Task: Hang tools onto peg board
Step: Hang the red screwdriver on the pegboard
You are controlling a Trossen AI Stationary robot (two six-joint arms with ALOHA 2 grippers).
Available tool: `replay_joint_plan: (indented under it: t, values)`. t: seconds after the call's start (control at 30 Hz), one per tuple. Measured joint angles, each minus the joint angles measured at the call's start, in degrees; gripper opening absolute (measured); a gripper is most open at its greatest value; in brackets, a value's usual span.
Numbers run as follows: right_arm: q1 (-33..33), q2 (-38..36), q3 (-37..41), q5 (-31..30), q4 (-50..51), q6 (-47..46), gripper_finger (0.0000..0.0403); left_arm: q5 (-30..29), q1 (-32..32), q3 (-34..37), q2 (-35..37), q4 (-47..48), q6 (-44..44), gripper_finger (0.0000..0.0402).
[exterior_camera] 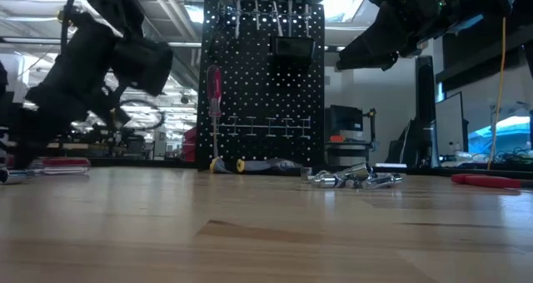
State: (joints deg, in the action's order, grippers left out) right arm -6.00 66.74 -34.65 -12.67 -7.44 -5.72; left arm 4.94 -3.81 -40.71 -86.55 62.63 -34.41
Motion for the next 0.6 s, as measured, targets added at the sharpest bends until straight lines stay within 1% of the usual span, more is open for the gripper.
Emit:
replay_joint_plan:
  t: [0.2,0.33,0.4,0.5,0.6]
  values:
    - [0.0,-0.02,0.0,-0.02,-0.02,0.0,0.0198,-3.74,0.0,-0.02,6.26,-3.92,-3.54,0.0219]
    - [0.0,-0.02,0.0,0.22,-0.02,0.0,0.0198,-8.33,0.1,0.0,7.4,-2.1,-6.2,0.0219]
    - [0.0,-0.02,0.0,0.26,0.0,0.0,0.0198,-10.01,0.11,0.47,7.42,-3.11,-7.36,0.0219]
    - [0.01,-0.02,0.0,0.31,0.0,0.0,0.0198,-9.38,0.11,2.78,7.42,-8.09,-7.32,0.0219]
    - [0.0,-0.02,0.0,0.39,0.0,0.0,0.0198,-5.95,0.13,5.62,7.41,-12.74,-6.54,0.0219]
